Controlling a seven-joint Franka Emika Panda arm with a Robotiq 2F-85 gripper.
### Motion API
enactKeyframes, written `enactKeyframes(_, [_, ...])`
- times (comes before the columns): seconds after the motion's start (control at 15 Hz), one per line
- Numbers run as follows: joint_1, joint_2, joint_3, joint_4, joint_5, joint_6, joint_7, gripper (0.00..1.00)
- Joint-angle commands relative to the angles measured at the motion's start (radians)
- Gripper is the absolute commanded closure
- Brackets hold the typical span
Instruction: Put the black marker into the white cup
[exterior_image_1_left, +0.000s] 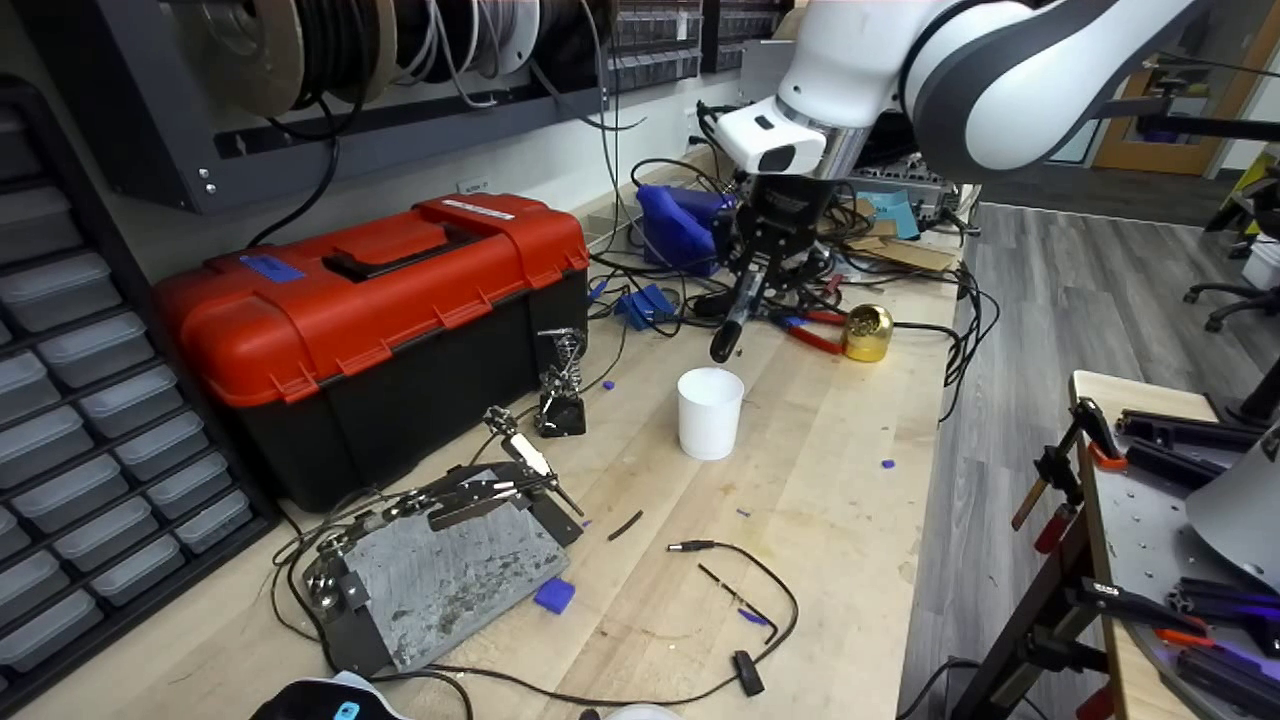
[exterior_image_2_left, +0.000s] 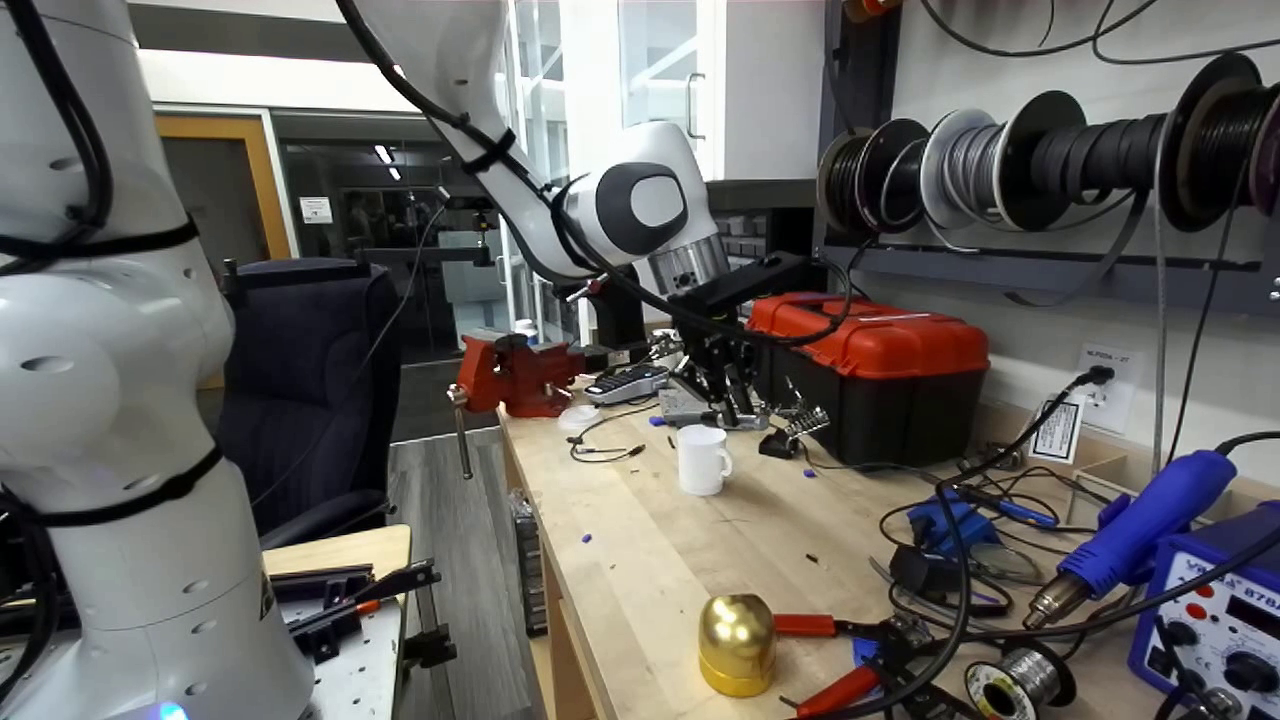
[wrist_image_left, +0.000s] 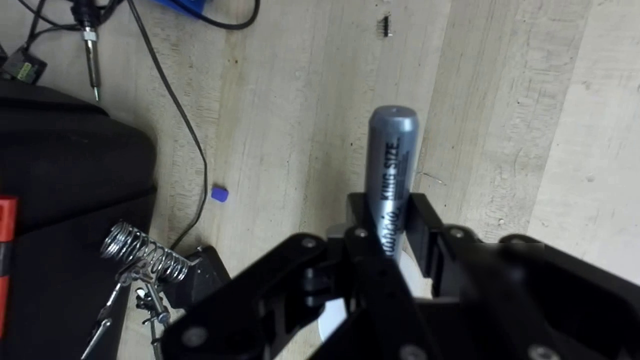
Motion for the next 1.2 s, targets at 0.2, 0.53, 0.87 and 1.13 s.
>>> enactKeyframes(0.2, [0.050, 0.017, 0.012, 0.022, -0.133, -0.090, 0.059, 0.94])
enactKeyframes(0.53, [0.081, 0.057, 0.029, 0.043, -0.189, -0.124, 0.059, 0.94])
enactKeyframes(0.87, [0.107, 0.105, 0.041, 0.095, -0.213, -0.123, 0.072, 0.94])
enactKeyframes(1.13, [0.132, 0.131, 0.055, 0.142, -0.263, -0.155, 0.110, 0.40])
